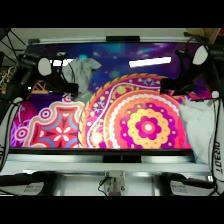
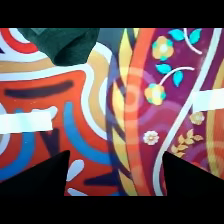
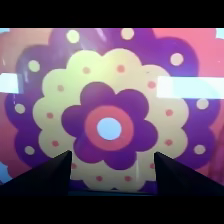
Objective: Fold the shirts.
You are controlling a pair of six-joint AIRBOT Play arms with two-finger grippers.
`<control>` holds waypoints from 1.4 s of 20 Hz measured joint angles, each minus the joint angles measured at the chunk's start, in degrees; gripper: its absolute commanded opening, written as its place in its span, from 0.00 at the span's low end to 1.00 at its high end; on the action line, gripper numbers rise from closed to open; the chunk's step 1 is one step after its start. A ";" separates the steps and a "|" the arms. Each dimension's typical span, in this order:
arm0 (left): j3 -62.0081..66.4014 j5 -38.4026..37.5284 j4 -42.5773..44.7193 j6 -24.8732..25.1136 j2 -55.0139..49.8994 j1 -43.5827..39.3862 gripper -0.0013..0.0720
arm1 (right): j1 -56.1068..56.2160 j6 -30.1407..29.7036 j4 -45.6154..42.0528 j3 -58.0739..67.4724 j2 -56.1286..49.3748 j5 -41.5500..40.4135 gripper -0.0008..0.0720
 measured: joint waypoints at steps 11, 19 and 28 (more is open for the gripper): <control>0.00 -0.02 0.02 0.02 0.00 0.00 0.93 | 0.00 0.02 0.00 0.00 0.00 0.00 0.88; -0.02 2.27 0.00 -0.39 -0.17 0.00 0.93 | 0.02 0.00 -0.04 0.00 0.00 -2.01 0.88; -0.04 21.97 -1.46 -2.03 -1.44 -0.09 0.93 | 0.04 -0.79 -0.37 0.00 -0.09 -9.75 0.88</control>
